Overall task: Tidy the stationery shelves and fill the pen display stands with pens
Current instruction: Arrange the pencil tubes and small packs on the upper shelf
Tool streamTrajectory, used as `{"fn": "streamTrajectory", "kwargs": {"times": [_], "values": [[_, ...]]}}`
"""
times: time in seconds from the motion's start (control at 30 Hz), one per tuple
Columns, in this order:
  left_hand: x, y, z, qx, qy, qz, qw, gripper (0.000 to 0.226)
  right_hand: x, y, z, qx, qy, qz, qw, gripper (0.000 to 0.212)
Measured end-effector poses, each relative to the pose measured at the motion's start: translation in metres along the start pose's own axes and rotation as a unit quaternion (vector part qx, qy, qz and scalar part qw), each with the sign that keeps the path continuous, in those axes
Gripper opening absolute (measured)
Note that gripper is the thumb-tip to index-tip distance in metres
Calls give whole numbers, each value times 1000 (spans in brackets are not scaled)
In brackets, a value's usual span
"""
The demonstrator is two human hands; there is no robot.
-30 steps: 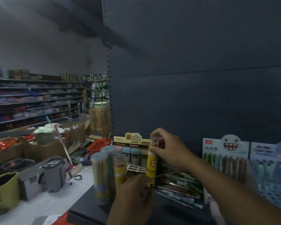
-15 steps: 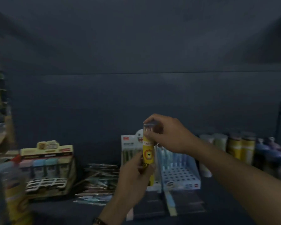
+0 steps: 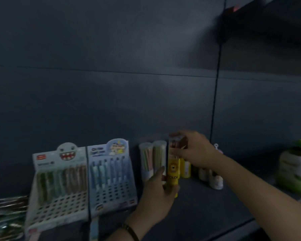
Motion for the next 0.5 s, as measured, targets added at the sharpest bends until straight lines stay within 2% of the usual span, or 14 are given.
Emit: {"fn": "streamTrajectory", "kwargs": {"times": [0.07,0.13,0.2,0.3,0.4,0.5], "values": [[9,8,-32,54,53,27,997,82,-2,-29,11,-12,-11,-20,1000,44],[15,16,-59,106,95,60,988,101,-3,-53,19,-23,-16,-41,999,43],[24,21,-82,163,116,54,978,100,-1,-75,23,-42,-17,-63,997,43],[36,27,-107,257,130,-11,958,88,6,-99,19,-79,-10,-73,994,44],[47,31,-117,276,154,-48,947,79,14,-116,13,-99,-5,-71,993,46],[58,35,-121,292,156,-38,943,78,21,-129,8,-107,2,-78,991,49]]}}
Point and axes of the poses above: each hand's wrist, its own x-axis towards the middle knuckle, its own z-axis out of the back of the hand, y = z × x, the point moved 3 cm from there along x, towards the middle knuckle
